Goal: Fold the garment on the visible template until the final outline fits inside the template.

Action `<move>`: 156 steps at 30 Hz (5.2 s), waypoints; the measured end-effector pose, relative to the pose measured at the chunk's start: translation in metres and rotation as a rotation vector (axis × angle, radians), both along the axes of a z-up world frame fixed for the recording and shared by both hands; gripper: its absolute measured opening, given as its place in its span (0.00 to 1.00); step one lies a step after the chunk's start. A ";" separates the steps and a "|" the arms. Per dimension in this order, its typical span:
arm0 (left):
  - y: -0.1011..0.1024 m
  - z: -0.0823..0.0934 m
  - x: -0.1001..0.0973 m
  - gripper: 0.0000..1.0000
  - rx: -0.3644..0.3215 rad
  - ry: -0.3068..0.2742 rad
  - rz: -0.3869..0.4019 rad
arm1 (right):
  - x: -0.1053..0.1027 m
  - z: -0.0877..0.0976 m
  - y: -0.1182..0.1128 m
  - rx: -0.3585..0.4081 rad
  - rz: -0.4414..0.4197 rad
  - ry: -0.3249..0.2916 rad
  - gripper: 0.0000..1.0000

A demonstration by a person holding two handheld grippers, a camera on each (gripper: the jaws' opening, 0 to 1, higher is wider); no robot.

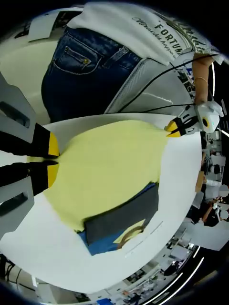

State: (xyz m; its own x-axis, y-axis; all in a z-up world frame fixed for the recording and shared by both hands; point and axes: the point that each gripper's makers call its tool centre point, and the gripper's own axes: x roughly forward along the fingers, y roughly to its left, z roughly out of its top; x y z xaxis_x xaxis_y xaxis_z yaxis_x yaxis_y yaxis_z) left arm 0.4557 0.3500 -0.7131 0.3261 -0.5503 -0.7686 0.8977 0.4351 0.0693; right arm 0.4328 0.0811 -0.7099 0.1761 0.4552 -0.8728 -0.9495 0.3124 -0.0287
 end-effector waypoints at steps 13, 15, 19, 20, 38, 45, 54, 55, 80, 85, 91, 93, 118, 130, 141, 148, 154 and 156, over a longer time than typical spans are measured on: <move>0.000 0.019 -0.007 0.00 0.000 0.026 0.010 | -0.001 0.026 0.001 0.002 0.023 -0.010 0.00; 0.000 0.022 -0.009 0.00 0.006 0.030 0.003 | -0.002 0.029 0.001 -0.001 0.028 -0.008 0.00; 0.002 0.025 -0.010 0.00 0.010 0.043 0.004 | -0.004 0.037 0.004 0.001 0.039 -0.013 0.00; 0.002 0.026 -0.010 0.00 0.011 0.044 0.007 | -0.004 0.038 0.004 0.002 0.040 -0.014 0.00; 0.005 0.047 -0.018 0.00 -0.015 0.092 0.055 | -0.010 0.057 0.005 -0.008 0.071 -0.022 0.00; 0.006 0.059 -0.004 0.00 -0.026 0.061 0.080 | 0.003 0.067 0.006 -0.011 0.078 -0.085 0.00; 0.005 0.073 0.022 0.00 -0.039 0.011 0.107 | 0.030 0.073 0.003 -0.024 0.072 -0.157 0.00; 0.005 0.074 0.024 0.00 -0.040 0.006 0.111 | 0.033 0.074 0.002 -0.025 0.071 -0.166 0.00; 0.008 0.097 0.111 0.00 -0.076 -0.163 0.217 | 0.140 0.089 0.004 -0.051 0.000 -0.460 0.00; 0.011 0.101 0.131 0.00 -0.098 -0.192 0.266 | 0.159 0.090 0.005 -0.067 -0.018 -0.512 0.00; 0.013 0.099 0.151 0.00 -0.079 -0.232 0.287 | 0.184 0.092 0.008 -0.057 -0.066 -0.567 0.00; 0.012 0.097 0.156 0.00 -0.071 -0.236 0.288 | 0.193 0.092 0.007 -0.058 -0.090 -0.583 0.00; 0.010 0.030 0.240 0.00 -0.049 -0.222 0.387 | 0.271 0.032 0.000 -0.125 -0.263 -0.578 0.00; 0.014 -0.023 0.260 0.01 0.030 -0.194 0.387 | 0.290 -0.022 0.001 -0.091 -0.317 -0.428 0.00; 0.018 -0.056 0.268 0.03 0.023 -0.157 0.389 | 0.295 -0.054 -0.001 -0.100 -0.338 -0.351 0.00; 0.023 -0.052 0.271 0.10 -0.004 -0.198 0.350 | 0.295 -0.055 -0.001 -0.010 -0.371 -0.320 0.05; 0.025 -0.047 0.261 0.17 -0.025 -0.210 0.256 | 0.290 -0.054 -0.011 0.071 -0.402 -0.277 0.19; 0.024 -0.046 0.259 0.18 -0.037 -0.206 0.244 | 0.289 -0.055 -0.013 0.071 -0.399 -0.280 0.21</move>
State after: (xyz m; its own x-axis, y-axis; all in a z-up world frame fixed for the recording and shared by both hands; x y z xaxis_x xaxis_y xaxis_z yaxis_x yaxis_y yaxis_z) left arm 0.7149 0.3739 -0.7594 0.5986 -0.4634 -0.6534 0.7354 0.6412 0.2190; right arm 0.7214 0.0680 -0.7644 0.5723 0.3609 -0.7364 -0.7142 0.6606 -0.2313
